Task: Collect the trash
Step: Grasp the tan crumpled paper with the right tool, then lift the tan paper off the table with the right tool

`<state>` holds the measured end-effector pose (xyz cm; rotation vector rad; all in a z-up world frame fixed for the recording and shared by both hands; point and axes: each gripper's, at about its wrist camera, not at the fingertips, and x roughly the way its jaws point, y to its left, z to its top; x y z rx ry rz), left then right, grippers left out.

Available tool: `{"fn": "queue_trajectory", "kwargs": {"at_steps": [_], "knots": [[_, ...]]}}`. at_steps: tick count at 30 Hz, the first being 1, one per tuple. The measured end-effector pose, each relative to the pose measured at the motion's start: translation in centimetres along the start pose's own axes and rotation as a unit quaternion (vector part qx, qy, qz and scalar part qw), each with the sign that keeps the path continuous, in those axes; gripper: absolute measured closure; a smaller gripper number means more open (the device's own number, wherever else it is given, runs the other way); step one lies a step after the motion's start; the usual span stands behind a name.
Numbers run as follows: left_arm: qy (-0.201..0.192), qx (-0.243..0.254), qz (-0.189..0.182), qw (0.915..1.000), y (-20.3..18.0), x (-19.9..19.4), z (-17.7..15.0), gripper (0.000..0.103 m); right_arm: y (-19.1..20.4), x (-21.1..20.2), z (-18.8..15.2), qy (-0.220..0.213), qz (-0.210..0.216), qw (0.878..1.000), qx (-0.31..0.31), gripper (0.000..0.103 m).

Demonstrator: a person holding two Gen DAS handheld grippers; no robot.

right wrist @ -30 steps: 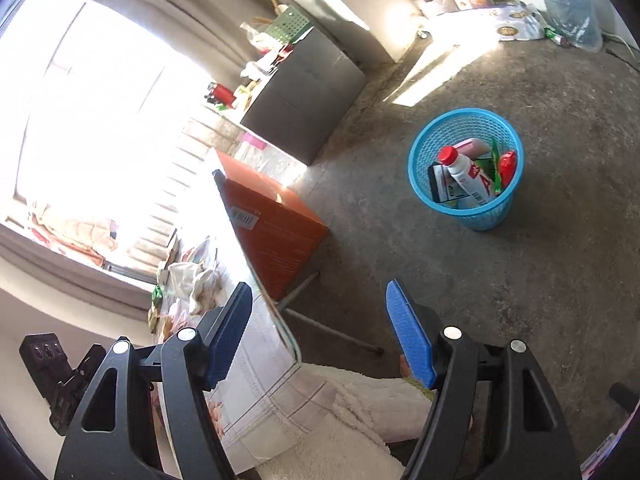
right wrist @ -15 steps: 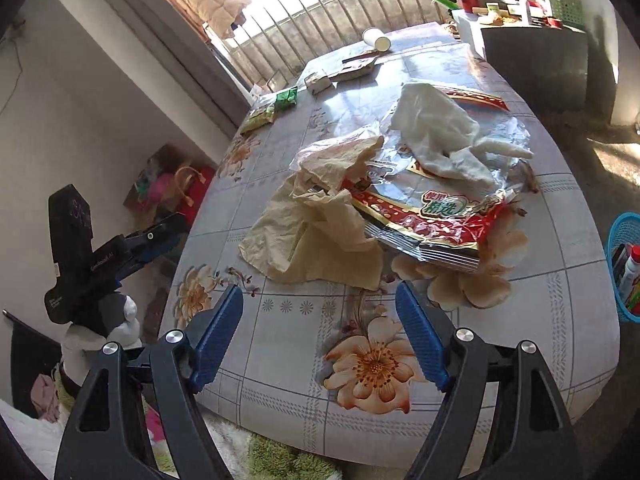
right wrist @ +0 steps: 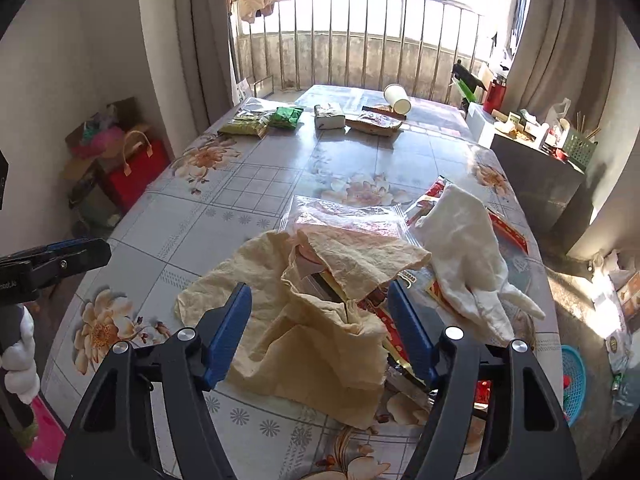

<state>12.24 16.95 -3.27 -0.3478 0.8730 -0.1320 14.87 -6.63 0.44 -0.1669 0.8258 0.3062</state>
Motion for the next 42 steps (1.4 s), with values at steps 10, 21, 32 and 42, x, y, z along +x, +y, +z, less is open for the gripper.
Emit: {"fn": "queue_trajectory", "kwargs": {"at_steps": [10, 21, 32, 42], "knots": [[0.019, -0.009, -0.012, 0.9997, 0.8, 1.7, -0.1, 0.018, 1.0, 3.4, -0.7, 0.016, -0.033, 0.993, -0.111, 0.042], [0.021, -0.020, -0.014, 0.9995, 1.5, 2.2, 0.1, 0.018, 1.0, 5.7, -0.8, 0.059, -0.003, 0.990, -0.125, 0.084], [0.018, -0.022, -0.013, 0.9995, 1.8, 2.2, 0.2, 0.018, 1.8, -0.4, -1.2, 0.024, 0.070, 0.993, -0.089, 0.098], [0.014, -0.020, -0.019, 0.9995, 1.6, 1.8, 0.3, 0.018, -1.3, -7.4, -2.1, -0.015, 0.214, 0.975, 0.054, 0.098]]}}
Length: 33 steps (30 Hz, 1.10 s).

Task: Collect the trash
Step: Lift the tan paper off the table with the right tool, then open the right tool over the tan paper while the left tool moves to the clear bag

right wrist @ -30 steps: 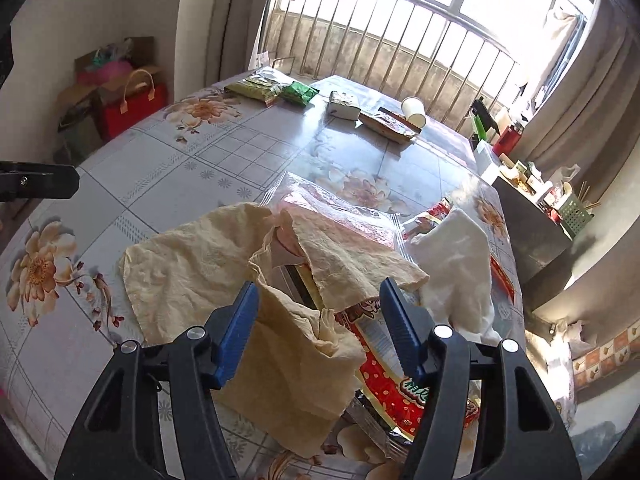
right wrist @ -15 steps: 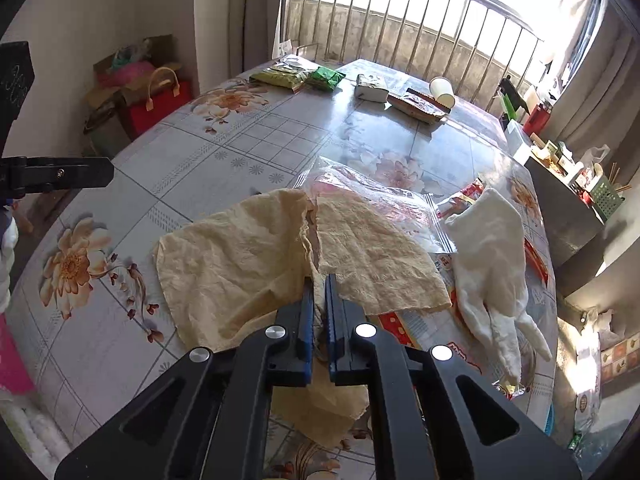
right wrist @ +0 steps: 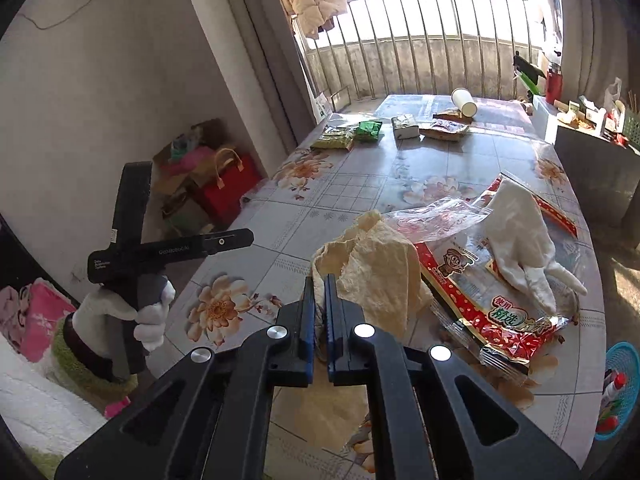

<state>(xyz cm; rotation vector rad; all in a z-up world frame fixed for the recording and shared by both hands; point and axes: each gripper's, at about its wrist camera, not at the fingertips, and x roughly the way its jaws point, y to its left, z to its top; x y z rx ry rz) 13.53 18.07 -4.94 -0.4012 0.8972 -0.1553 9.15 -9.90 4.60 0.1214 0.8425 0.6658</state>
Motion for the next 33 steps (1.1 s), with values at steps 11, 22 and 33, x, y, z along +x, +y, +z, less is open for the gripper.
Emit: {"fn": "queue_trajectory", "kwargs": {"at_steps": [11, 22, 33], "knots": [[0.012, 0.028, -0.023, 0.9993, -2.2, 0.3, -0.2, 0.018, -10.5, -4.9, -6.9, -0.039, 0.016, 0.963, 0.265, 0.098], [0.035, 0.053, -0.026, 0.9976, -4.0, 1.5, -0.6, 0.018, -15.0, -7.0, -12.3, 0.029, -0.203, 0.933, 0.296, 0.084], [0.041, 0.067, -0.028, 0.9965, -6.0, 2.0, -0.7, 0.018, -13.1, -9.3, -11.2, 0.081, -0.149, 0.945, 0.281, 0.052]]}}
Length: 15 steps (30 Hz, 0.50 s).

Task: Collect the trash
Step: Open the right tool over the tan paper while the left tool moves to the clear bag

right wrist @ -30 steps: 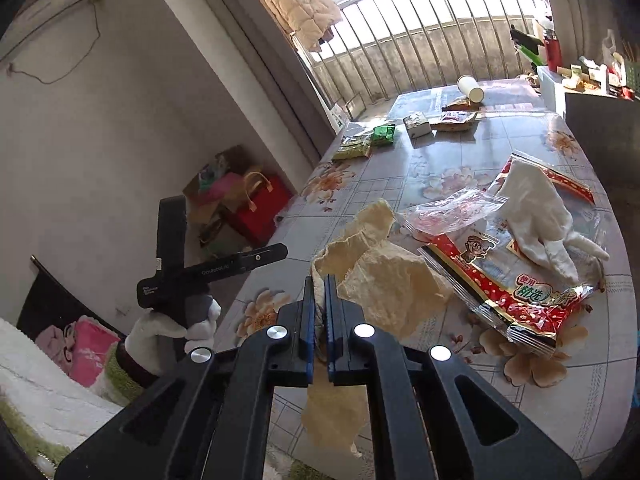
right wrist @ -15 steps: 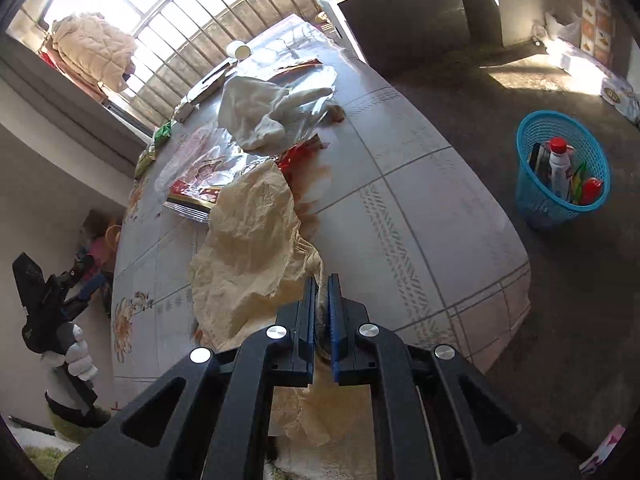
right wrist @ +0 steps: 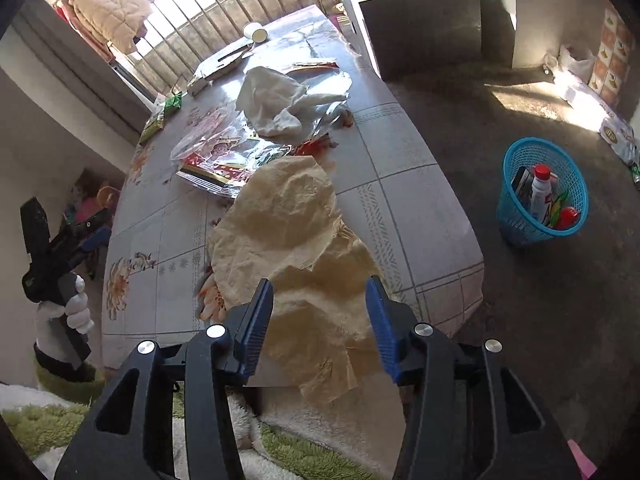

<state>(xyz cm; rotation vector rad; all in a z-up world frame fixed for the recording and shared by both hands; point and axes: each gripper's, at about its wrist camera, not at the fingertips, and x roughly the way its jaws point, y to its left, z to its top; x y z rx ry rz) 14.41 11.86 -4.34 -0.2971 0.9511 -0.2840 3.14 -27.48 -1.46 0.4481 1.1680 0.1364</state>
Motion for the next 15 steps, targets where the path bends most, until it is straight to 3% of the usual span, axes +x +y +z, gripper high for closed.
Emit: {"fn": "queue_trajectory", "kwargs": {"at_steps": [2, 5, 9, 10, 15], "knots": [[0.001, -0.001, 0.000, 1.0000, -0.2, 0.2, 0.0, 0.018, -0.5, 1.0, -1.0, 0.045, 0.045, 0.996, 0.057, 0.050], [0.004, -0.004, -0.005, 1.0000, -0.4, 0.3, 0.0, 0.018, -0.2, 3.4, -1.8, 0.072, 0.026, 0.993, 0.094, 0.048], [0.011, 0.000, -0.011, 0.9999, -0.9, 0.5, 0.0, 0.018, 0.2, 6.3, -1.0, 0.055, -0.015, 0.991, 0.124, 0.039], [0.012, 0.002, -0.014, 0.9998, -1.0, 0.5, 0.0, 0.018, 0.7, 6.4, -0.6, 0.033, -0.023, 0.992, 0.117, 0.030], [0.008, 0.013, -0.022, 0.9996, -2.0, 0.3, 1.2, 0.018, 3.4, 8.0, 1.2, 0.000, -0.088, 0.992, 0.087, 0.029]]}}
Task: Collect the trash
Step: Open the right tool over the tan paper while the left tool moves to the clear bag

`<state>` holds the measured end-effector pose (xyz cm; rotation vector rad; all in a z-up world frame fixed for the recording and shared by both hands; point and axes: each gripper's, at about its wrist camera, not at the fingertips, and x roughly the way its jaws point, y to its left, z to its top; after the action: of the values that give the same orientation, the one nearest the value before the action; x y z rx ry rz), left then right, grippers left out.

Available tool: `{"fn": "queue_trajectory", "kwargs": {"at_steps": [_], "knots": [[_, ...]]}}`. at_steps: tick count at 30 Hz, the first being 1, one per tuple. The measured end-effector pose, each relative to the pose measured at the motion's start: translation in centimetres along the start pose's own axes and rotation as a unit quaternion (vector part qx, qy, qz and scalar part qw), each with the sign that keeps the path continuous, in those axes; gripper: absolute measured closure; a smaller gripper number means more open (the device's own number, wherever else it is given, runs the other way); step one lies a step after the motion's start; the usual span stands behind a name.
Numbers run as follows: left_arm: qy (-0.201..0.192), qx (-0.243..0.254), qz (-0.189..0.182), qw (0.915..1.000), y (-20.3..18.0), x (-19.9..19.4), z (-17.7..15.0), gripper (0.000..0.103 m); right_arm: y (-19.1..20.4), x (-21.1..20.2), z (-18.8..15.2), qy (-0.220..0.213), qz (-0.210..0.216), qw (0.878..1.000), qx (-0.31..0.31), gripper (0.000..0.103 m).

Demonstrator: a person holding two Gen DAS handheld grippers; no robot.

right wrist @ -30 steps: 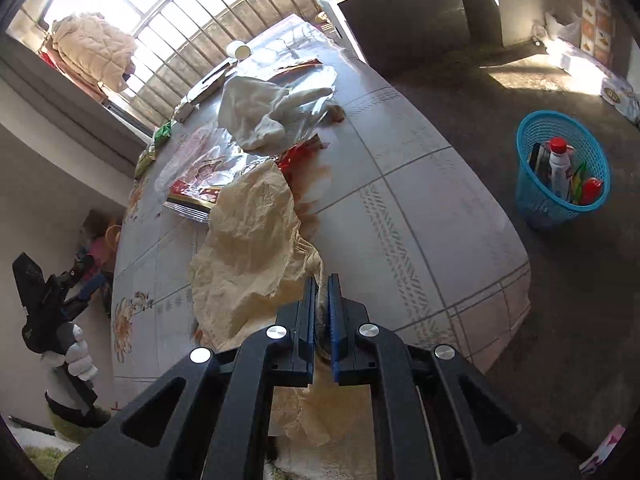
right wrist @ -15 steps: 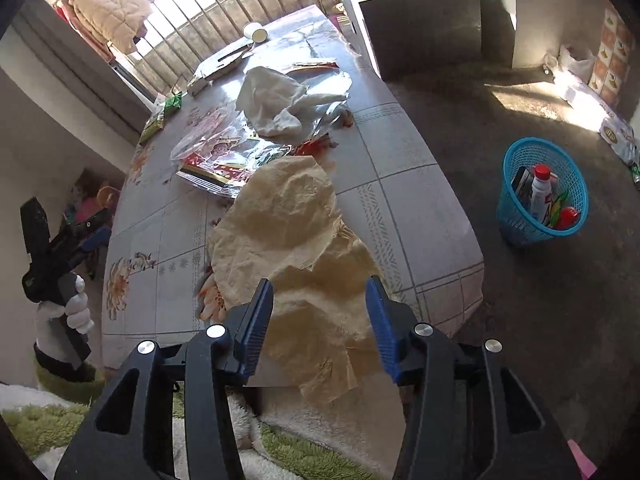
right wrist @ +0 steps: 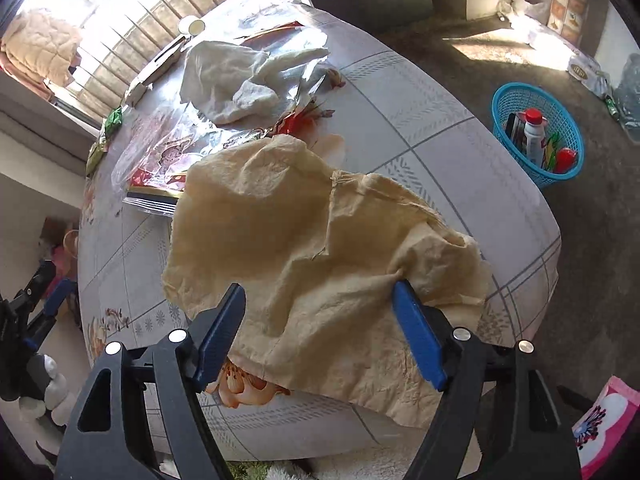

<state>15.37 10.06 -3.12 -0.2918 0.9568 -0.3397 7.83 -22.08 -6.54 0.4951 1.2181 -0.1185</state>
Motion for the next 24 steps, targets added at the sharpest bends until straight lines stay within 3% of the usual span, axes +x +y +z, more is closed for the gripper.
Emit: {"fn": "queue_trajectory", "kwargs": {"at_steps": [6, 12, 16, 19, 24], "knots": [[-0.039, 0.097, 0.013, 0.9944, -3.3, 1.1, 4.5, 0.018, 1.3, 0.7, 0.8, -0.026, -0.020, 0.999, -0.007, 0.028], [0.004, 0.219, 0.029, 0.9752, -7.4, 7.1, 6.7, 0.018, 1.7, 1.0, 0.8, -0.035, -0.050, 0.998, -0.027, 0.028], [0.047, 0.286, 0.047, 0.9558, -9.5, 11.3, 6.2, 0.018, 1.8, 1.1, 0.8, -0.037, -0.061, 0.997, -0.034, 0.028], [0.067, 0.312, 0.072, 0.9450, -10.0, 13.8, 5.8, 0.018, 2.0, 1.1, 0.7, -0.038, -0.072, 0.996, -0.043, 0.028], [0.079, 0.305, 0.101, 0.9435, -9.7, 15.8, 6.5, 0.029, 2.5, 1.2, 0.6, -0.042, -0.091, 0.993, -0.060, 0.029]]}}
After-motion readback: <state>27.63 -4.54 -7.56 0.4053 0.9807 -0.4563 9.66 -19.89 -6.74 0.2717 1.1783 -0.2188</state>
